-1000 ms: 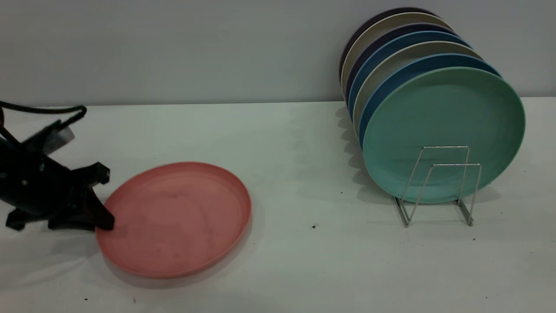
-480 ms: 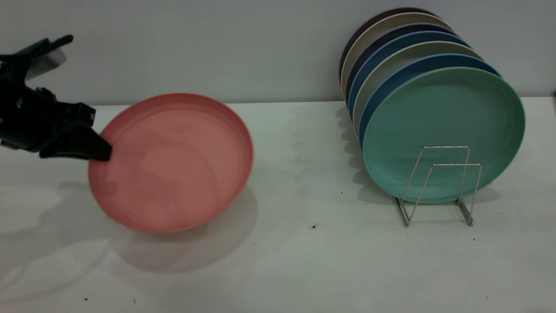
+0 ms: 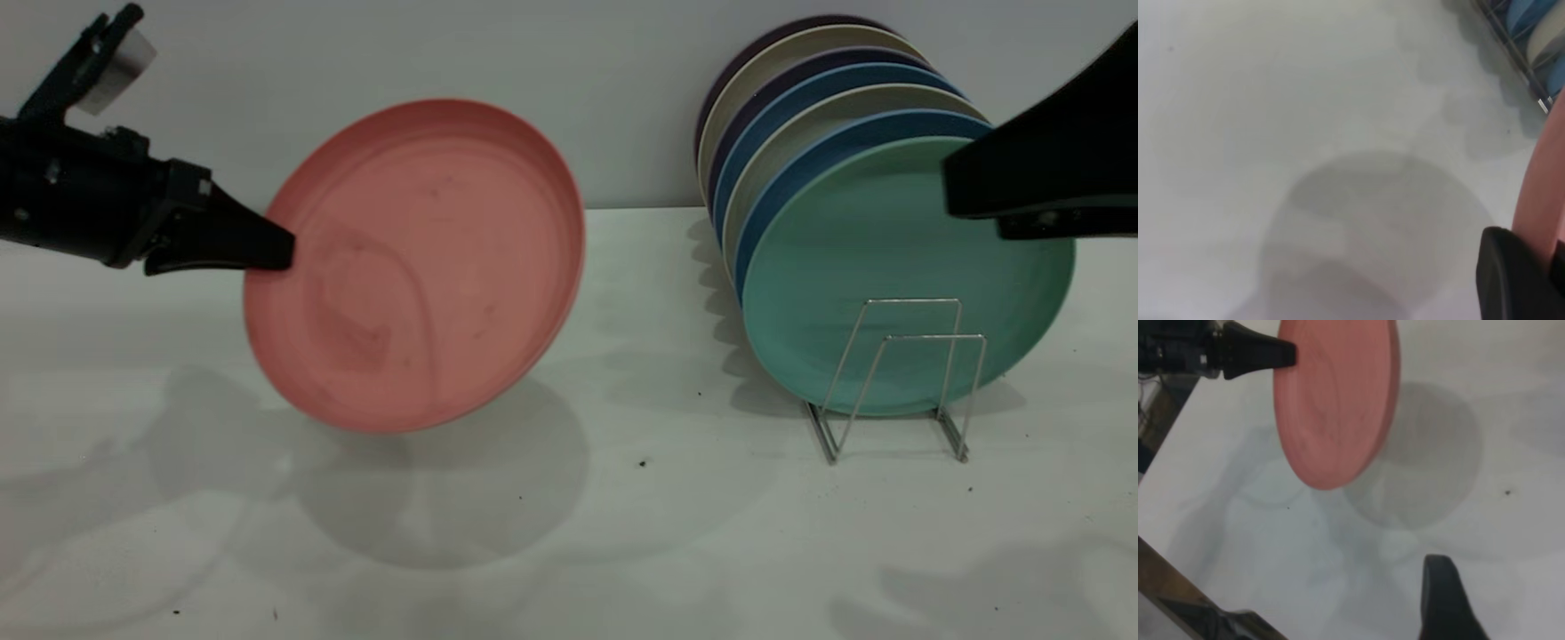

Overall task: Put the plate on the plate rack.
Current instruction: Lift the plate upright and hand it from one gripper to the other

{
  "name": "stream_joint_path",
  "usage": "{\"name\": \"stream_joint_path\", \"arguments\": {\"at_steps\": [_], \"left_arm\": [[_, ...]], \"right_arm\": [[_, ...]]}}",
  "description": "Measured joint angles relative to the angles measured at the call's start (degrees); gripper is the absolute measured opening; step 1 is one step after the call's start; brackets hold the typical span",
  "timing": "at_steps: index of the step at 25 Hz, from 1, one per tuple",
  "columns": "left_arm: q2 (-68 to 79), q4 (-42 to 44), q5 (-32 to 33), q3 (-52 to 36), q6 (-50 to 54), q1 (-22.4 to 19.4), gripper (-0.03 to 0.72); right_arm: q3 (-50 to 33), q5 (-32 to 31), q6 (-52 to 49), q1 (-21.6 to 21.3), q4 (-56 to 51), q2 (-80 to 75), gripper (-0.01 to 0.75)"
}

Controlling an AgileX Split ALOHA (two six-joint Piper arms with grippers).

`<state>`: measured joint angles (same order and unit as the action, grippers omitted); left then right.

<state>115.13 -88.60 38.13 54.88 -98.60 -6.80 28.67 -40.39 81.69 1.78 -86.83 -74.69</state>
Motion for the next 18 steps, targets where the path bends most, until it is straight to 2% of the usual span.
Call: {"name": "stream_joint_path", "arguments": {"at_steps": [3,8,18], "left_arm": [[0.0,-0.5,-0.84,0.05,-0.41,2.61,0.014],[0.0,-3.75,-4.95,0.02,-0.72,9.94,0.014],[0.0,-9.2,-5.74,0.07,-0.83,20.9,0.014]], "right_arm": [[0.07,-1.16,4.39,0.0,-3.83,-4.05,0.446],[0.07,-1.8,10.37,0.0,-7.9,-9.69,0.446],[0.31,-1.31,18.02,0.0,-14.12,-15.42,0.446]]}}
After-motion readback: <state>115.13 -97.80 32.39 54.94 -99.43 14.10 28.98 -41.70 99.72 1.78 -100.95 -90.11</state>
